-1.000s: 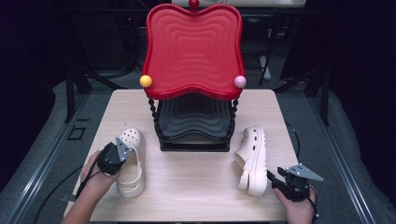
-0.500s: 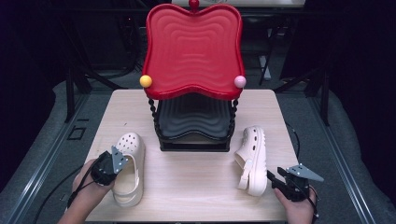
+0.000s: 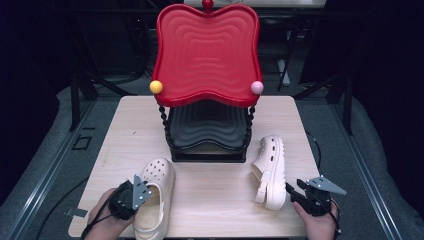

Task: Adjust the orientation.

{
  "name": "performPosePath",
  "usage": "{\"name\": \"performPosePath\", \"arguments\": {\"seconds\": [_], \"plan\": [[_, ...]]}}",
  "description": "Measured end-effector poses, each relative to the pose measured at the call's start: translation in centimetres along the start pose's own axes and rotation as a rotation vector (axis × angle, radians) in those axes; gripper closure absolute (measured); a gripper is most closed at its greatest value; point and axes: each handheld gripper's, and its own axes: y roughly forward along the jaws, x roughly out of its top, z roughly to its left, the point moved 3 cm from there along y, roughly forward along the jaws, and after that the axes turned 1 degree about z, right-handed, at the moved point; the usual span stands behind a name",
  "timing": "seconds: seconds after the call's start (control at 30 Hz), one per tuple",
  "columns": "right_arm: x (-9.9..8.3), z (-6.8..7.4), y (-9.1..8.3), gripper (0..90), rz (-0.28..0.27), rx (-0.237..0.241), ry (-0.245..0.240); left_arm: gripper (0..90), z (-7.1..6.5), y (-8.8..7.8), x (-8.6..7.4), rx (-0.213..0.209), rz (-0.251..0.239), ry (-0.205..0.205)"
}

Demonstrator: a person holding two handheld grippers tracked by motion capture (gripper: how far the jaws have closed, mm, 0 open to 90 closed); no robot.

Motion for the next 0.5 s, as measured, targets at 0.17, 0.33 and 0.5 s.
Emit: {"name": "performPosePath", "arguments": {"seconds": [0.17,0.33,0.5], "plan": [[0.0,-0.1,-0.1,52.5,-0.002,0.001,0.000,83.0,-1.7,0.9,2.2,-0.016,-0.016,0.027],[0.0,-0.1,0.0,52.5,-0.005,0.001,0.003,83.0,-2.7,1.3,3.8,-0.019,-0.030,0.055],[0.1,-0.1,-0.1,52.5,-0.006,0.003,0.001,83.0,-3.7,2.1,5.5,-0.031,-0.036,0.066]]}}
